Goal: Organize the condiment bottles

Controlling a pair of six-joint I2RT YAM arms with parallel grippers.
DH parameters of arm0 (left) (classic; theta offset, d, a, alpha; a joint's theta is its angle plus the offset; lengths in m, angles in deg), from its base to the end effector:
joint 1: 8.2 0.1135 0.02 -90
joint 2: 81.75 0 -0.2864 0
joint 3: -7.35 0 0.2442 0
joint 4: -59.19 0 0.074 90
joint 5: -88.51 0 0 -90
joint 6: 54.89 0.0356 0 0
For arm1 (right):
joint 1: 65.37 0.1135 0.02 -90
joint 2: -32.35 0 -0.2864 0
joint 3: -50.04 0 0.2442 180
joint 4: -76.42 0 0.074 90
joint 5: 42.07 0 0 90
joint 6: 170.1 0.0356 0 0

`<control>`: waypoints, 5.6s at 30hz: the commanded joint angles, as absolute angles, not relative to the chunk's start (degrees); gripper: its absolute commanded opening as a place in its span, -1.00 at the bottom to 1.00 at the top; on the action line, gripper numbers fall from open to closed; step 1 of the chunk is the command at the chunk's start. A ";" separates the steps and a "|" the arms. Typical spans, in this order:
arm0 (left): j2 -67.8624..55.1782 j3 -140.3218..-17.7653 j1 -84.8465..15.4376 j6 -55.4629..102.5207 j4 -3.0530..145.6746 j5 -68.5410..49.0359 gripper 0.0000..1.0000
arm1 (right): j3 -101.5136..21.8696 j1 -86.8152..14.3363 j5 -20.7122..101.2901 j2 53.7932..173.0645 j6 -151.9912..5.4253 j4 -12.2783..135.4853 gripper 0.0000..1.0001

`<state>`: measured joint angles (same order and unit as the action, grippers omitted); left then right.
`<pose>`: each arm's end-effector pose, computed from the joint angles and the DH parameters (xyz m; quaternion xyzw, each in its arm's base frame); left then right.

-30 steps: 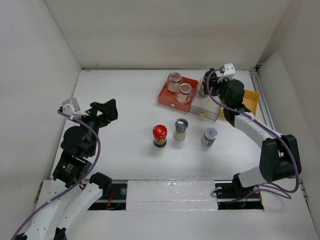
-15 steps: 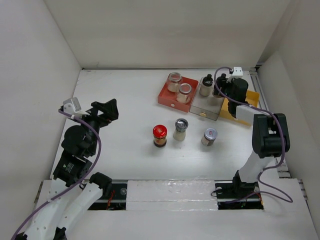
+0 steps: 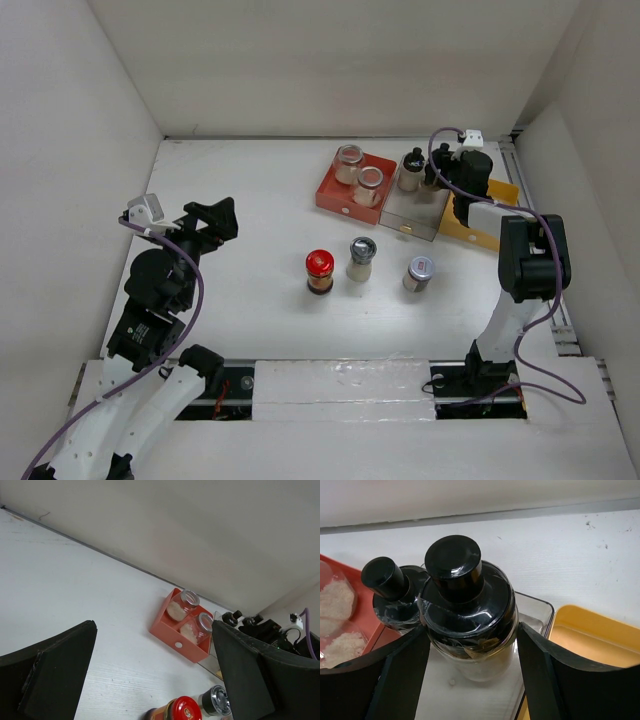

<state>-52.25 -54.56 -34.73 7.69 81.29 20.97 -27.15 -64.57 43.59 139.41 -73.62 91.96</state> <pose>0.0795 -0.0245 0.4045 -0.1544 0.6273 -0.2304 0.7277 0.4218 0.0086 0.2386 0.0159 0.7894 0.0688 0.6098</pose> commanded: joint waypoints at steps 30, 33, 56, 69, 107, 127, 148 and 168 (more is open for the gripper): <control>-51.43 -54.77 -34.57 8.57 78.07 18.64 0.92 | -9.81 -31.36 45.39 103.37 -76.75 68.54 1.00; -51.43 -54.77 -34.57 8.57 78.60 18.64 0.92 | -9.80 -27.77 46.08 101.79 -76.76 62.30 1.00; -50.90 -54.77 -34.57 8.57 78.60 18.02 0.92 | -15.95 -27.98 63.48 100.38 -77.90 64.92 0.10; -51.43 -54.77 -34.57 8.57 78.60 17.49 0.92 | -23.60 -46.99 59.36 119.43 -77.29 79.07 0.12; -49.84 -55.30 -34.57 8.57 78.60 18.20 0.99 | -18.49 -15.53 30.62 113.37 -85.72 62.90 1.00; -49.32 -55.30 -34.57 9.09 78.60 15.74 0.99 | -25.27 -18.50 43.25 113.67 -82.21 74.76 -0.03; -49.84 -55.30 -34.57 9.09 78.60 11.34 0.99 | -31.16 -68.50 57.80 110.73 -74.65 79.95 0.13; -49.23 -55.83 -34.57 9.09 78.60 12.04 0.99 | -37.04 -74.51 46.88 134.73 -73.07 88.48 0.13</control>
<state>-49.48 -54.56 -34.73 8.28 80.94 12.11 -31.61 -74.29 47.55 134.69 -73.79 77.05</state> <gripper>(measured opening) 0.993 0.745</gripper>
